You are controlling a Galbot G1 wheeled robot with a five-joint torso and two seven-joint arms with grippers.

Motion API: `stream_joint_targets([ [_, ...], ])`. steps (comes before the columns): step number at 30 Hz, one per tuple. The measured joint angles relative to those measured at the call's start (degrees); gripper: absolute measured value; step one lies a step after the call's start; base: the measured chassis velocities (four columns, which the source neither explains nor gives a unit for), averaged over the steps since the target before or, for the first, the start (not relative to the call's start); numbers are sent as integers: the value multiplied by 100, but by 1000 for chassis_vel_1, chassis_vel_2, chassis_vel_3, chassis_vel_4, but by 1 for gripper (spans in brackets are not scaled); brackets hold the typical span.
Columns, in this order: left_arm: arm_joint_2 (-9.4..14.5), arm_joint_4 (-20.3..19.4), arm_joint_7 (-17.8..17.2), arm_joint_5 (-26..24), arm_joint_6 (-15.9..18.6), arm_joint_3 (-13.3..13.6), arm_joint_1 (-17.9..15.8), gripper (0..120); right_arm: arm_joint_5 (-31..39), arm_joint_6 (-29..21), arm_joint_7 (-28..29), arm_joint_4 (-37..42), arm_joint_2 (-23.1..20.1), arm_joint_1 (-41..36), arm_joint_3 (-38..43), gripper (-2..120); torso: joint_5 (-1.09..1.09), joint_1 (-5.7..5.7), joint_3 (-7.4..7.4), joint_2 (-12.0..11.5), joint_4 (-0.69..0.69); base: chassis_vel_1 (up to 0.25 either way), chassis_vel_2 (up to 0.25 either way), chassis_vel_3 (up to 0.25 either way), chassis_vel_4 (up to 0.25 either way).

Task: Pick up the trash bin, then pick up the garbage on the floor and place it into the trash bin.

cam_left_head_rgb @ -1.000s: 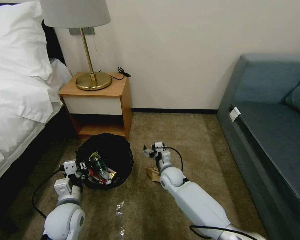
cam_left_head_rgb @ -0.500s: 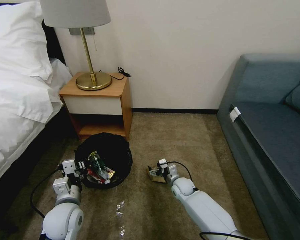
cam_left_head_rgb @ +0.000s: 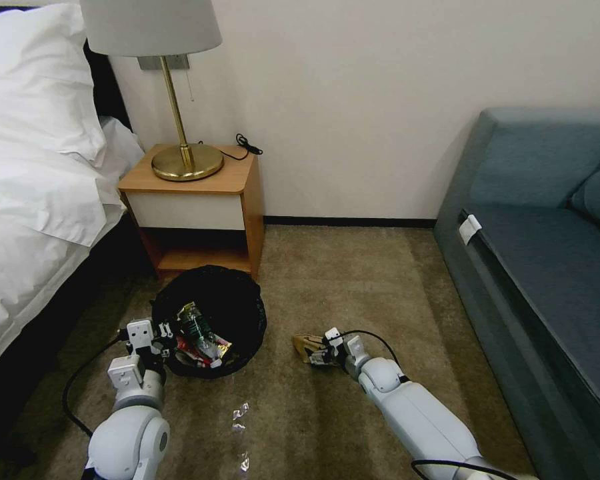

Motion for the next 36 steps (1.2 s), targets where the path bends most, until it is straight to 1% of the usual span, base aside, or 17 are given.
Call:
stream_joint_targets([
  [7, -32, -37, -7, 23, -9, -3, 24, 4, -251, 288, -118, -435, 79, 91, 84, 100, 0, 0, 0, 0, 0, 0, 0, 0, 0],
  [12, -28, -53, -17, 27, -20, -1, 40, 4, -306, 440, -133, -546, 87, 85, 138, 88, 0, 0, 0, 0, 0, 0, 0, 0, 0],
  [14, -21, -59, -23, 27, -22, -2, 44, 4, -309, 488, -110, -555, 91, 57, 159, 79, 0, 0, 0, 0, 0, 0, 0, 0, 0],
  [16, -19, -65, -23, 26, -23, -1, 46, 4, -308, 498, -92, -555, 97, 46, 165, 75, 0, 0, 0, 0, 0, 0, 0, 0, 0],
  [17, -18, -69, -25, 26, -24, 2, 47, 4, -307, 516, -75, -558, 104, 40, 170, 68, 0, 0, 0, 0, 0, 0, 0, 0, 0],
  [18, -18, -69, -25, 26, -24, 2, 47, 4, -307, 516, -75, -558, 104, 40, 170, 68, 0, 0, 0, 0, 0, 0, 0, 0, 0],
  [20, -18, -69, -31, 24, -28, 5, 49, 4, -303, 545, -21, -571, 129, 39, 171, 57, 0, 0, 0, 0, 0, 0, 0, 0, 0],
  [21, -18, -69, -31, 24, -28, 5, 49, 4, -303, 545, -21, -571, 129, 39, 171, 57, 0, 0, 0, 0, 0, 0, 0, 0, 0],
  [22, -16, -69, -33, 23, -31, 5, 55, 4, -299, 550, 0, -571, 139, 39, 172, 50, 0, 0, 0, 0, 0, 0, 0, 0, 0],
  [25, -7, -69, -34, 18, -33, 4, 59, 4, -290, 554, 33, -572, 145, 44, 173, 41, 0, 0, 0, 0, 0, 0, 0, 0, 0],
  [26, -7, -69, -34, 18, -33, 4, 59, 4, -290, 554, 33, -572, 145, 44, 173, 41, 0, 0, 0, 0, 0, 0, 0, 0, 0],
  [28, -3, -69, -37, 13, -36, 2, 57, 4, -278, 568, 72, -575, 151, 58, 176, 29, 0, 0, 0, 0, 0, 0, 0, 0, 0],
  [29, -3, -69, -37, 13, -36, 2, 57, 4, -278, 568, 72, -575, 151, 58, 176, 29, 0, 0, 0, 0, 0, 0, 0, 0, 0],
  [30, -2, -70, -38, 12, -36, 2, 56, 4, -277, 575, 82, -582, 153, 59, 179, 22, -1, 0, 0, 0, 0, 0, 0, 0, 0],
  [32, -2, -69, -39, 11, -35, 2, 54, 4, -277, 590, 88, -590, 156, 59, 182, 19, -1, 0, 0, 0, 0, 0, 0, 0, 0],
  [34, 3, -70, -42, 5, -36, 0, 41, 4, -280, 620, 105, -605, 166, 59, 192, 7, 0, 0, 0, 0, 0, 0, 0, 0, 0],
  [36, 4, -71, -42, 4, -36, -1, 38, 4, -284, 626, 109, -607, 168, 58, 195, 4, 0, 0, 0, 0, 0, 0, 0, 0, 0],
])
